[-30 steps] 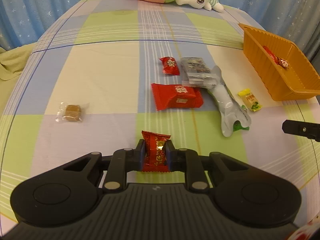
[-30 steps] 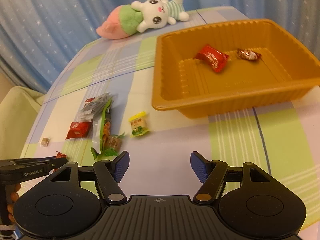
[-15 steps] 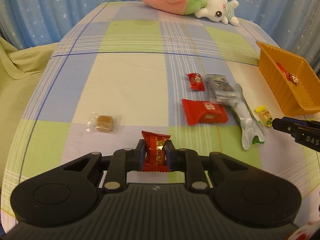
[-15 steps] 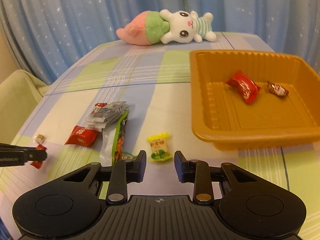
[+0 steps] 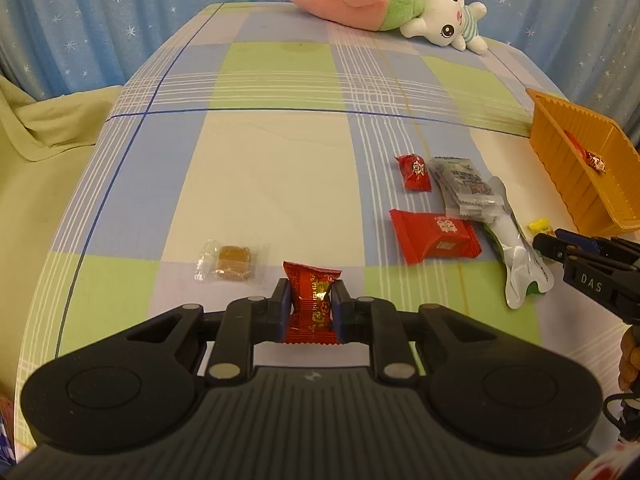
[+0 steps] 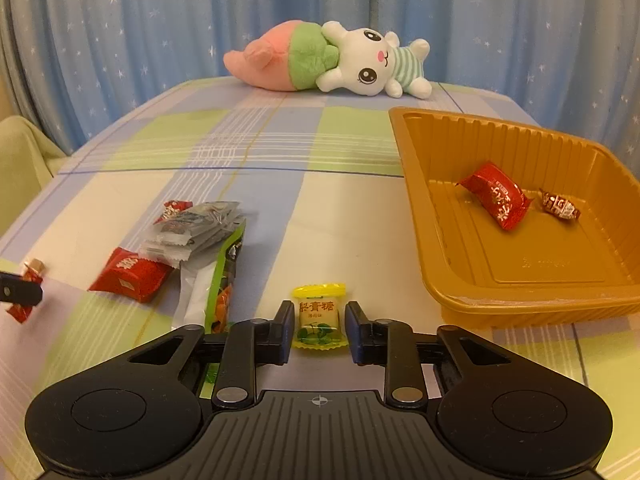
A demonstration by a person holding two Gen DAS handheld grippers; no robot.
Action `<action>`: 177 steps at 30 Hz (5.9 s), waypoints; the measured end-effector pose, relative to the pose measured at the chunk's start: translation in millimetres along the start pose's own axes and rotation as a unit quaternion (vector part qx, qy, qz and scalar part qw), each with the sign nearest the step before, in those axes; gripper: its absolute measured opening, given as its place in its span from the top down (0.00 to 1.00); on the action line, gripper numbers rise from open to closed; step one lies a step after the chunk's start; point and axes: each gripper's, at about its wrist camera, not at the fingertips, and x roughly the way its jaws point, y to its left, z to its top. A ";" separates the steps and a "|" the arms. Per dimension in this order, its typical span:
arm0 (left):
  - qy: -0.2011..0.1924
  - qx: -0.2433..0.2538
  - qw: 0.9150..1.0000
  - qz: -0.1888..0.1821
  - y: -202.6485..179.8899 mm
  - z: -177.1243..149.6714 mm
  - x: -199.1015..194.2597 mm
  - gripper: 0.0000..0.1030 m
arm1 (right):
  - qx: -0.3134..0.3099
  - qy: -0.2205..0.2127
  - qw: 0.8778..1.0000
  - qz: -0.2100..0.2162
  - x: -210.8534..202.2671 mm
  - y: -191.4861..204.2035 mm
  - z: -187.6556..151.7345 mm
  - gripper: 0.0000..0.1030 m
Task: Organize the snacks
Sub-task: 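Grasp the small red candy with the left tool while the right tool grasps the yellow-green packet, then carry the red candy with the left tool while the right tool carries the yellow packet to the tray, then open both tools to release the candies into the orange tray, then move both open tools back over the remaining snacks on the table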
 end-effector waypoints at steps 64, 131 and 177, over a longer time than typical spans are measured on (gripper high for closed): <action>-0.077 0.137 0.978 -0.136 -316.7 61.3 -38.6 0.82 | 0.164 -0.072 0.984 0.026 -154.8 -273.5 18.3 0.80; -0.052 0.059 0.995 -0.056 -287.4 71.7 -29.0 0.55 | 0.134 -0.050 0.988 0.056 -90.6 -293.5 54.8 0.45; -0.027 -0.053 0.998 0.027 -79.0 -41.3 -97.1 0.33 | 0.051 0.056 0.983 0.168 -112.7 -86.8 -3.7 0.22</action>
